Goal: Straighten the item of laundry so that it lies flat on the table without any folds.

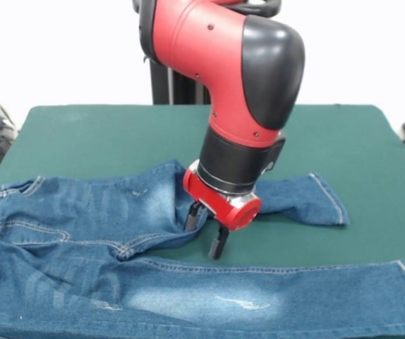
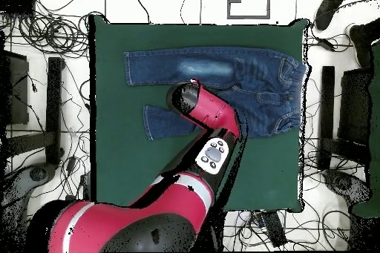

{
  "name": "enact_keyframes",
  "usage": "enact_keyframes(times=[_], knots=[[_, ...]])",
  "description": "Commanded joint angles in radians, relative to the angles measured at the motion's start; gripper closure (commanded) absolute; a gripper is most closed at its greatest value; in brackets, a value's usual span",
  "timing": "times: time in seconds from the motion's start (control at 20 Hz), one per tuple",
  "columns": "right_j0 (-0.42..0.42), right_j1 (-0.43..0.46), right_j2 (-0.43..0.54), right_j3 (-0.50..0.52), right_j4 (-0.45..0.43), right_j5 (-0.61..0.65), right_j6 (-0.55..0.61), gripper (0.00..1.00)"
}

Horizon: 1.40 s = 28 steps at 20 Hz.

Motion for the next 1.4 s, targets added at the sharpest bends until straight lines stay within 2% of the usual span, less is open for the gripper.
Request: enact_keyframes(times=[0.05, 0.2, 0.4, 0.5, 0.8, 1.05, 1.4], knots=[[0.080, -0.060, 0.047, 0.016, 0.055, 0.068, 0.321, 0.00], [0.112, -0.114, 0.035, 0.079, 0.054, 0.104, 0.340, 0.00], [0.128, -0.117, 0.009, 0.082, 0.054, 0.156, 0.367, 0.00], [0.144, -0.148, -0.005, 0.115, 0.048, 0.183, 0.370, 0.00], [0.156, -0.207, -0.012, 0.184, 0.038, 0.202, 0.336, 0.00], [0.136, -0.211, 0.009, 0.191, 0.041, 0.184, 0.315, 0.00], [0.172, -0.185, -0.019, 0.162, 0.037, 0.210, 0.367, 0.00]])
